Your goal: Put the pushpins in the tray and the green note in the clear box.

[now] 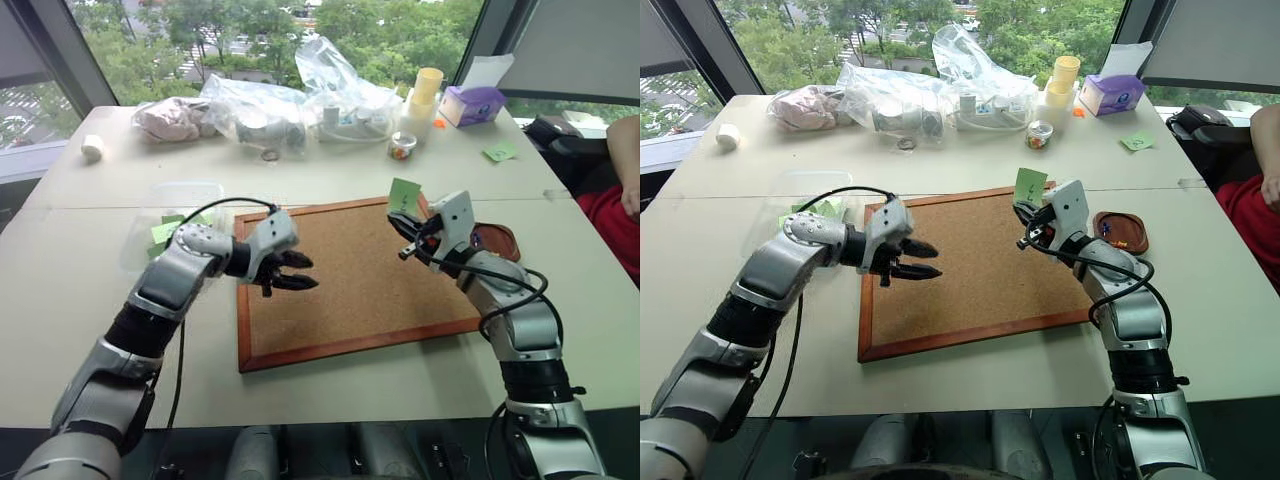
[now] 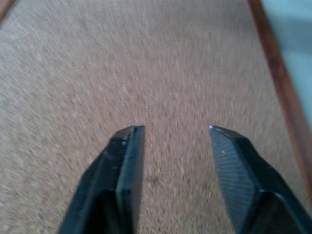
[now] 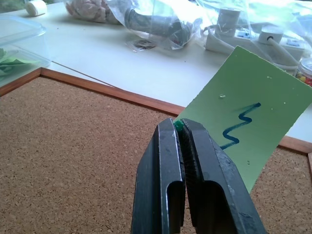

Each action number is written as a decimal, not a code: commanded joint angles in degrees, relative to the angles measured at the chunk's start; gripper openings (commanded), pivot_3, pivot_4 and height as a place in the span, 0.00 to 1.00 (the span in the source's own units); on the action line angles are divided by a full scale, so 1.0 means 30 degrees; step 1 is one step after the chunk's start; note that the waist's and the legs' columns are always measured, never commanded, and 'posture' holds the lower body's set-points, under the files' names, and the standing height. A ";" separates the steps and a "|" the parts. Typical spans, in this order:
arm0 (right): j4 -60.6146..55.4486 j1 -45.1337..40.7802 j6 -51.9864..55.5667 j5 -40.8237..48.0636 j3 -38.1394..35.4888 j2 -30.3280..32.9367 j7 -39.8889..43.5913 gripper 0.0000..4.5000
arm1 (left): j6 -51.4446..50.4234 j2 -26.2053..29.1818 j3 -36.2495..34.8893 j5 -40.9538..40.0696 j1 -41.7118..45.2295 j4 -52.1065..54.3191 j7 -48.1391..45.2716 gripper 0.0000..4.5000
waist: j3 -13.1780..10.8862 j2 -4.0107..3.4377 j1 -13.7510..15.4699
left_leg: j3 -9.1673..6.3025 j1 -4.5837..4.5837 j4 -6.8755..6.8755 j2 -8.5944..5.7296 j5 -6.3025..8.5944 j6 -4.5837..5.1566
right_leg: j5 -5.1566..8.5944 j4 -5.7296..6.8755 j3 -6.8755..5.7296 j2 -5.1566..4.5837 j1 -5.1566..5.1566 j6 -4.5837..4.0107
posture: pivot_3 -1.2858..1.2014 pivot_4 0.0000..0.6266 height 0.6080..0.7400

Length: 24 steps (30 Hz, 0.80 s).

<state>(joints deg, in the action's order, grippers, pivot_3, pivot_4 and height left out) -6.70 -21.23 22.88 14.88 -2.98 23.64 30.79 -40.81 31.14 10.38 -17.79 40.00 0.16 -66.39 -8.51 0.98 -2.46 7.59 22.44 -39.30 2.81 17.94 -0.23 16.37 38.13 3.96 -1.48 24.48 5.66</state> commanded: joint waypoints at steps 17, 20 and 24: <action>-0.3959 -0.0108 -0.0038 -0.0958 0.1593 0.1397 0.0814 0.00 | -0.5249 -0.8804 -0.7281 -0.4846 0.8973 -1.3253 0.8223 0.98 | -0.0017 0.0036 -0.0027 | -0.0021 0.0008 -0.0006 -0.0056 0.0002 0.0002 | -0.0001 -0.0014 -0.0011 0.0007 -0.0006 0.0006 | 0.52 0.24 0.99; -0.4107 -0.0063 -0.0142 -0.1190 0.1812 0.1536 0.0865 0.00 | -0.4488 -0.8731 -0.6726 -0.4316 0.9518 -1.4815 0.7443 0.98 | -0.0018 0.0036 -0.0010 | -0.0015 0.0009 -0.0002 -0.0056 0.0001 -0.0001 | 0.0000 -0.0016 -0.0010 0.0010 -0.0002 0.0005 | 0.52 0.24 0.99; -0.4961 0.0223 -0.0035 -0.1380 0.2107 0.1727 0.0930 0.00 | -0.3003 -0.9129 -0.6370 -0.3600 1.0472 -1.7483 0.6362 0.98 | -0.0018 0.0037 0.0057 | -0.0011 0.0012 -0.0002 -0.0068 -0.0001 -0.0003 | 0.0000 -0.0018 -0.0010 0.0004 -0.0002 0.0005 | 0.52 0.24 0.99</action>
<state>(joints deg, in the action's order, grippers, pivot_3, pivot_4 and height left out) -17.78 -20.41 23.37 10.85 3.33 28.16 33.40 -52.02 4.28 -9.47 -29.10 69.03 -50.95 -45.47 -8.56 1.09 -2.29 7.55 22.48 -39.30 2.58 17.94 -0.24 16.37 38.08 3.93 -1.47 24.48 5.68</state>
